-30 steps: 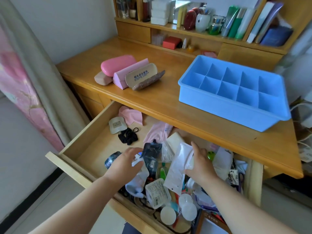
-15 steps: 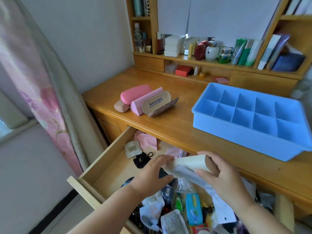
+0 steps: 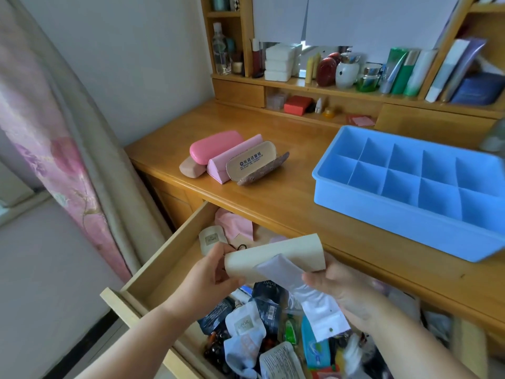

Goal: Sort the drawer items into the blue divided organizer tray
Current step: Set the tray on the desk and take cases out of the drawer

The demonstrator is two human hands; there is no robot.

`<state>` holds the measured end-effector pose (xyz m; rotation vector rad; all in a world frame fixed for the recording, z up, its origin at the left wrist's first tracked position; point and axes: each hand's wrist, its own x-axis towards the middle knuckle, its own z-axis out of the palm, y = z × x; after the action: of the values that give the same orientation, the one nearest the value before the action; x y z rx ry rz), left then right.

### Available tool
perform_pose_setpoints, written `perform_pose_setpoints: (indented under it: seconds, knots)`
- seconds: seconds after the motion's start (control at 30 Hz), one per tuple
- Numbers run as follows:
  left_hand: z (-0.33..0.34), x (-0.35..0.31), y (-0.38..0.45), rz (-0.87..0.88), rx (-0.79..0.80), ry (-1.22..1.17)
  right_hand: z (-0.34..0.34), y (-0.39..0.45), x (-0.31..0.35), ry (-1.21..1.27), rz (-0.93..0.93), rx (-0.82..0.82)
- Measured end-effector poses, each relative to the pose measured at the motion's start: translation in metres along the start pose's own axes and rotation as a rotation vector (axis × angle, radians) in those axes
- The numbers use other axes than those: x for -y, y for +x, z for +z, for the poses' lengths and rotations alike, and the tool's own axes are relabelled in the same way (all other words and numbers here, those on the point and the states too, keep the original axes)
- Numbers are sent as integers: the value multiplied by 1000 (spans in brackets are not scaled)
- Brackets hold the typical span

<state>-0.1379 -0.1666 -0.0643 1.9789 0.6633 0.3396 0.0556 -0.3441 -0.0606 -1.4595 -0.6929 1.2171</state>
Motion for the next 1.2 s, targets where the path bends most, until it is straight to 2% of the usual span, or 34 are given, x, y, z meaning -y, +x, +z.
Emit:
perform_pose_setpoints:
  seconds: [0.13, 0.23, 0.33, 0.43, 0.5, 0.57, 0.8, 0.93, 1.0, 1.07, 1.17, 1.2]
  knots:
    - [3, -1, -3, 18, -62, 9, -2, 5, -15, -356, 11, -200]
    - [-7, -4, -2, 31, -156, 26, -7, 6, -16, -350, 65, -260]
    - [-27, -5, 3, 10, -335, -67, -18, 4, -8, -278, 36, -403]
    - [-47, -10, 24, -44, -538, -255, -26, 5, 2, -483, -104, -465]
    - [-60, -15, 54, -95, -638, -296, -25, 10, 11, -666, -202, -487]
    - [-75, -20, 92, -152, -695, -320, -26, 19, 19, -747, -241, -494]
    - [-106, -32, 203, -237, -708, -202, -43, 31, 21, -674, -95, -396]
    - [-100, -41, 202, -187, -740, 20, -44, 27, 19, -644, -131, -364]
    - [-83, -46, 179, -82, -758, 124, -41, 22, 22, -564, -177, -359]
    - [-53, -54, 147, 68, -611, 134, -38, 15, 26, -499, -208, -349]
    - [0, -75, 88, 125, -42, -15, -33, 2, 28, -554, -239, -349]
    - [16, -80, 74, 138, 91, -2, -31, -4, 29, -573, -230, -346]
